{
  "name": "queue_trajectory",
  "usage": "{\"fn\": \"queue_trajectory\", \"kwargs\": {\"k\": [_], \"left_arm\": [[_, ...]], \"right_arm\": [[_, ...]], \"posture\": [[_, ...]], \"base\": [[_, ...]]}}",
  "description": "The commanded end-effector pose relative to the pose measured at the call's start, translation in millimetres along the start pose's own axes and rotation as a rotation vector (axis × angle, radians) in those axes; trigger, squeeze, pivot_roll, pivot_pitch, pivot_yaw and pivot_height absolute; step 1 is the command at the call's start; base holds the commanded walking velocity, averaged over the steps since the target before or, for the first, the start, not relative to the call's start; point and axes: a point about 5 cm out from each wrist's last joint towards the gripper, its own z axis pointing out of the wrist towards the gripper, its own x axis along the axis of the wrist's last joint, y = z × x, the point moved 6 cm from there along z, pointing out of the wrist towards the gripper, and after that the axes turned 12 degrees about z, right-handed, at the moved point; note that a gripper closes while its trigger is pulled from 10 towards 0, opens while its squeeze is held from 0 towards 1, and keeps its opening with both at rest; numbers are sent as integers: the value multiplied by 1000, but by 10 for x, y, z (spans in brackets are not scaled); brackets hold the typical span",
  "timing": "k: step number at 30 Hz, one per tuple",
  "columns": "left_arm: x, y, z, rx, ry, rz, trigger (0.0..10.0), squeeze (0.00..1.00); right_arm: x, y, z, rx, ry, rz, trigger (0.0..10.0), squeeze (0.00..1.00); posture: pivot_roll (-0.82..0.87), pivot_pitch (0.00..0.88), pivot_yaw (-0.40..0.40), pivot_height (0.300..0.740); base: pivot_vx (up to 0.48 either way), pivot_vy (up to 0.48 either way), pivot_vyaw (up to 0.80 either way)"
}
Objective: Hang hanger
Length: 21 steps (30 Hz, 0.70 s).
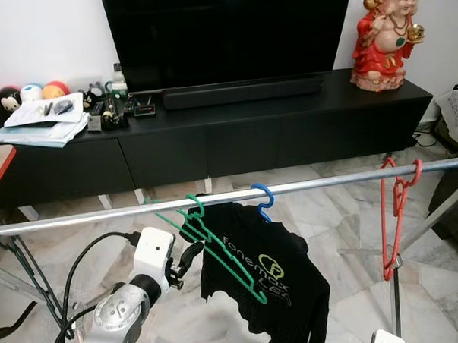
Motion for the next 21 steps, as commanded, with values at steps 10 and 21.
{"fn": "queue_trajectory", "kwargs": {"k": [10, 21], "left_arm": [[114, -55, 80, 76, -18, 34, 10000, 0], [71, -112, 57, 101, -45, 24, 10000, 0]], "right_arm": [[36, -30, 17, 17, -6, -30, 10000, 0], [0, -25, 11, 22, -22, -50, 10000, 0]], "posture": [[68, 31, -27, 740], [72, 36, -32, 740]], "base": [[0, -26, 0], [0, -279, 0]]}}
